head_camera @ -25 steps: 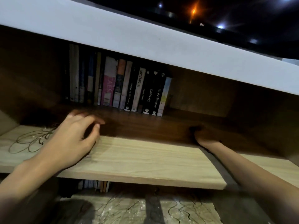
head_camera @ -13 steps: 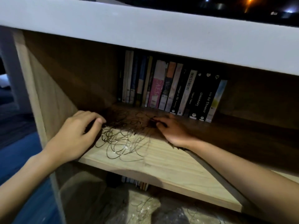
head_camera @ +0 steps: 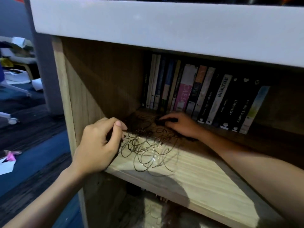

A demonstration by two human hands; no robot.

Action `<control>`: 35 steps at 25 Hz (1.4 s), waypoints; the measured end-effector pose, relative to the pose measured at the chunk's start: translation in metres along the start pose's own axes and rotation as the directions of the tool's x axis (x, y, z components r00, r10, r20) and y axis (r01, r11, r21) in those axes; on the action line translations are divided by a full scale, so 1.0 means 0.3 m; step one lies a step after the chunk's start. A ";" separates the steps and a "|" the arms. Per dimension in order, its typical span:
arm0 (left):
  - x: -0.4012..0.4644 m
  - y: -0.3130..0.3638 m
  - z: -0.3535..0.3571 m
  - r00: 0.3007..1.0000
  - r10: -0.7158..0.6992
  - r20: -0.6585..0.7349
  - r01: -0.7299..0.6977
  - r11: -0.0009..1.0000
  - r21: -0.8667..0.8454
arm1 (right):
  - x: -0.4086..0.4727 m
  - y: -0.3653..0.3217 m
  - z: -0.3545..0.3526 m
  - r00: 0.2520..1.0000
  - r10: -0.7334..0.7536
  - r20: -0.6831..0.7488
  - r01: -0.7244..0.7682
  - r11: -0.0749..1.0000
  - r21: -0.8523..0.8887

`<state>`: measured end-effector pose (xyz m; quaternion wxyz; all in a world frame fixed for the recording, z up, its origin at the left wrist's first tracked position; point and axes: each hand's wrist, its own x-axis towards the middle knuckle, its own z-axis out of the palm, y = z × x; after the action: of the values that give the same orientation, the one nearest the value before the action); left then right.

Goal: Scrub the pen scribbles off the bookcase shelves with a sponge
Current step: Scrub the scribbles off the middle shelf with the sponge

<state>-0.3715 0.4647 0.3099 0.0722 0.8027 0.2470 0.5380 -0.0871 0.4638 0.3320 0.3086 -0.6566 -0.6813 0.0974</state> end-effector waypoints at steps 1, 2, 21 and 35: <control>-0.008 0.003 -0.003 0.999 0.006 -0.032 -0.006 1.000 0.008 | -0.003 0.015 -0.017 1.000 -0.015 0.015 0.015 0.999 0.038; -0.013 0.006 -0.004 0.999 0.004 -0.053 -0.004 1.000 0.011 | 0.010 0.032 -0.027 1.000 -0.012 0.003 0.012 1.000 0.014; -0.025 0.006 0.004 0.996 -0.067 -0.067 0.063 0.996 -0.059 | 0.175 -0.094 0.070 0.983 0.094 0.158 -0.068 0.985 -0.159; -0.028 -0.003 0.008 0.995 -0.048 -0.089 0.041 0.996 -0.078 | 0.215 -0.093 0.042 0.936 0.026 0.350 0.009 0.995 -0.097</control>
<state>-0.3720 0.4620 0.3016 0.1033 0.7683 0.2472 0.5814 -0.1138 0.5253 0.3559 0.1493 -0.6458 -0.7265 0.1813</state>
